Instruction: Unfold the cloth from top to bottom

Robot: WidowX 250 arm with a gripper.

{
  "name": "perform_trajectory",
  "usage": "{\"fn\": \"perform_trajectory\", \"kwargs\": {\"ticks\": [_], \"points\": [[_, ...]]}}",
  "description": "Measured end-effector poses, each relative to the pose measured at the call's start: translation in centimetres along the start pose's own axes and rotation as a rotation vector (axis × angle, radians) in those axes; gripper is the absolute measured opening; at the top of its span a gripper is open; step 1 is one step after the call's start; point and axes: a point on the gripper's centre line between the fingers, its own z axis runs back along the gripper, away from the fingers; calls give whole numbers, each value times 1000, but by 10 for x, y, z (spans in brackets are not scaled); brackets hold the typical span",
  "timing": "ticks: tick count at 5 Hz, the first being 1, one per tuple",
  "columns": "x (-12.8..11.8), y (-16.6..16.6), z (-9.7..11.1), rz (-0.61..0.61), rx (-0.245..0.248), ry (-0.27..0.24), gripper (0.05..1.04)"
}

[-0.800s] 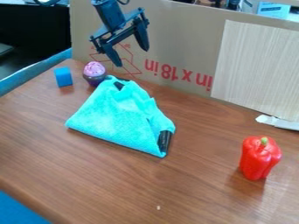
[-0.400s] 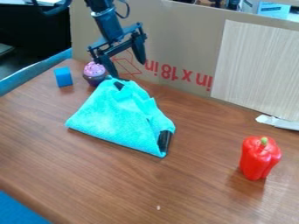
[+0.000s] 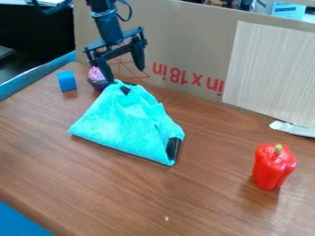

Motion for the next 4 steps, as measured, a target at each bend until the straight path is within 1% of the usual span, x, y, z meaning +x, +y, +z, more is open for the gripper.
{"fn": "perform_trajectory", "kwargs": {"ticks": [1, 2, 3, 4], "points": [[-1, -1, -21, -48, 30, -90, 999], [5, -1, -28, -80, 34, -172, 999], [9, -1, -32, -98, 50, -186, 999], [13, 0, -37, -95, 60, -185, 999]]}}
